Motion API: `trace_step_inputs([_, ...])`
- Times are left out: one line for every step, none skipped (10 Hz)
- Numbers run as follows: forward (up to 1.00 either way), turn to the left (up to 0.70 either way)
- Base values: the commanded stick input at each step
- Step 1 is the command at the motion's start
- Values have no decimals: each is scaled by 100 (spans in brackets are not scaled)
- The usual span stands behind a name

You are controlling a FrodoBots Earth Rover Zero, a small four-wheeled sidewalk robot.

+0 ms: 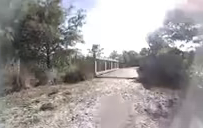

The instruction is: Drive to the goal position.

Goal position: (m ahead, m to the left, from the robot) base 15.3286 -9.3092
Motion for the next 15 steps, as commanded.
trace_step_inputs([85, -3])
trace_step_inputs([85, -2])
trace_step_inputs([85, -28])
trace_step_inputs([85, -34])
trace_step_inputs([85, -14])
trace_step_inputs([85, -10])
trace_step_inputs([85, -29])
trace_step_inputs([85, -11])
trace_step_inputs([85, 0])
trace_step_inputs([85, 0])
trace_step_inputs([85, -34])
trace_step_inputs([85, -17])
trace_step_inputs([85, 0])
trace_step_inputs([85, 0])
trace_step_inputs([85, 0])
